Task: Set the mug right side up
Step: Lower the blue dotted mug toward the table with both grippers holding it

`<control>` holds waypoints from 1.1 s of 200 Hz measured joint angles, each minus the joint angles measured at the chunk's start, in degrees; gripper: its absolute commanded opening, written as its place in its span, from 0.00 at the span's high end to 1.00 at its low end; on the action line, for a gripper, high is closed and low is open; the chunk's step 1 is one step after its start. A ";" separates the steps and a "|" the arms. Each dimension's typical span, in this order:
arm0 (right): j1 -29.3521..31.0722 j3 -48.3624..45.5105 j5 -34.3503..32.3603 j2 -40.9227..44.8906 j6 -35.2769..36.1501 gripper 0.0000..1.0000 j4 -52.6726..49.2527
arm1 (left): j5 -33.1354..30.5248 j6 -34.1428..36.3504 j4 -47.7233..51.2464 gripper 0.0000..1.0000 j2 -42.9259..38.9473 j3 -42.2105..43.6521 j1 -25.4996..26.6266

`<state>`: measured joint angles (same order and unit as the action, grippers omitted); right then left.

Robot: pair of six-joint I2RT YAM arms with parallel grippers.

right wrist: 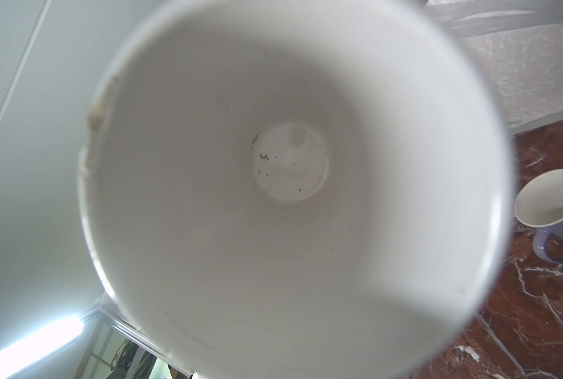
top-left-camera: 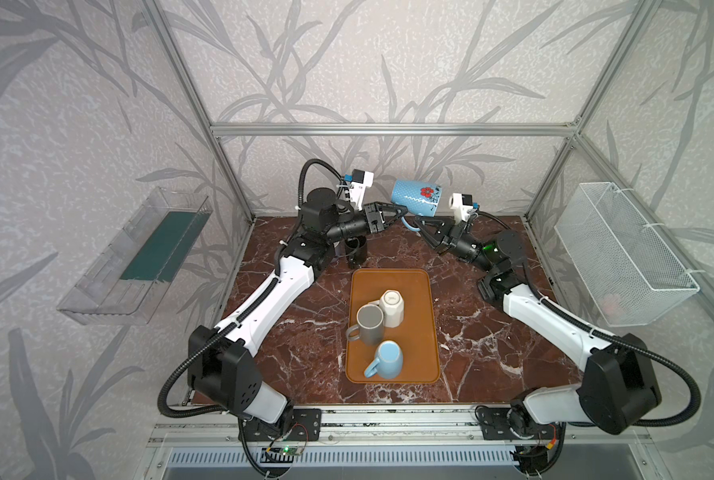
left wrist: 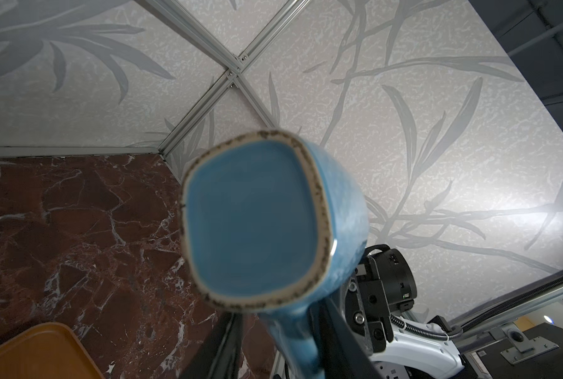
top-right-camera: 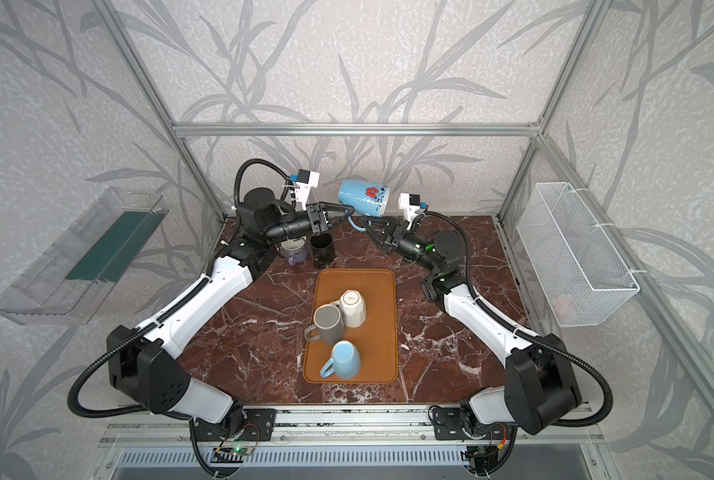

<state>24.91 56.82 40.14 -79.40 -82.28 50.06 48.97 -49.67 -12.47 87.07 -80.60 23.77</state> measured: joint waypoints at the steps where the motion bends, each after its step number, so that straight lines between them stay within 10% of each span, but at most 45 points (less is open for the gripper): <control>1: 0.00 0.00 0.00 0.07 0.24 1.00 -0.31 | 0.09 0.04 0.02 0.62 0.00 0.04 0.02; 67: 0.13 0.04 1.42 1.66 7.37 1.00 -7.45 | 3.50 -0.15 1.73 0.68 0.02 1.27 0.17; 147: 0.20 1.36 2.27 3.67 19.47 1.00 -18.45 | 4.94 -4.68 1.49 1.00 -1.07 4.11 0.42; 220: 1.01 1.86 1.22 5.42 23.39 0.89 -23.63 | 1.60 -5.03 -0.48 1.00 -3.93 7.91 2.05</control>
<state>25.91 58.67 41.36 -73.97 -58.89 26.44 50.57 -54.70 -12.95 83.13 -72.69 25.82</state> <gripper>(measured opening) 0.174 0.182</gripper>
